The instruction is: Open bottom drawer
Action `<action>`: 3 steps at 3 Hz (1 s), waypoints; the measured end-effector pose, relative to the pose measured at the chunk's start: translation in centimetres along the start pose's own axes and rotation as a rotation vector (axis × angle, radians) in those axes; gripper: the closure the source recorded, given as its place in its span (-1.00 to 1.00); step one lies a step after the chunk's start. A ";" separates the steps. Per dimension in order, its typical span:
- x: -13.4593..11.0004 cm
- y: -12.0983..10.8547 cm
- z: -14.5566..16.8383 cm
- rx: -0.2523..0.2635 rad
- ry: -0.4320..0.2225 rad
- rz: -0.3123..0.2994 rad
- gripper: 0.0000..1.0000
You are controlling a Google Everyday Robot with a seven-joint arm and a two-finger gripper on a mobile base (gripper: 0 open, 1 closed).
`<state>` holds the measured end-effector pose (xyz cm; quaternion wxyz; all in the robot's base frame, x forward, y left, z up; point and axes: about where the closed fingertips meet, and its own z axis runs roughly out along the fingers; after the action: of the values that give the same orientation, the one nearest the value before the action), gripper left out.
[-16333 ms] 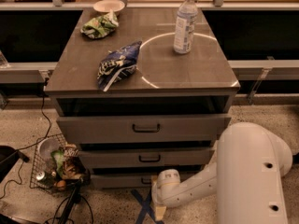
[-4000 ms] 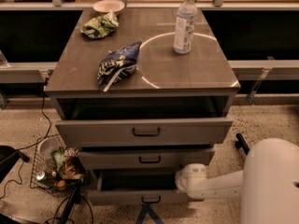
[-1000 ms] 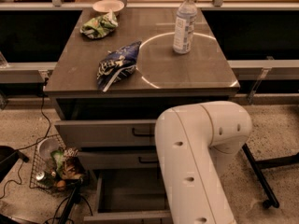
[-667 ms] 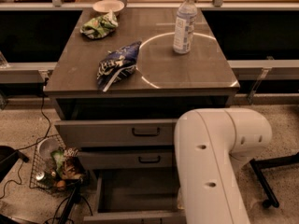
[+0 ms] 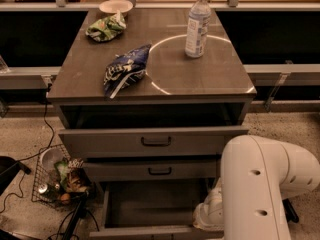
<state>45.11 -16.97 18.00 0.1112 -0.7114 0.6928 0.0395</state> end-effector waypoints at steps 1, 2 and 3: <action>0.2 1.4 1.2 -0.022 -0.011 0.003 1.00; 0.1 1.4 0.9 -0.023 -0.011 0.003 1.00; 0.2 3.3 1.2 -0.062 -0.012 0.015 1.00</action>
Offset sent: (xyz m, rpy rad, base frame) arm -0.0793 -0.0072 -0.0680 0.0267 0.2093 -0.0030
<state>41.91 -16.95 16.45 0.0930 -0.7089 0.6960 0.0660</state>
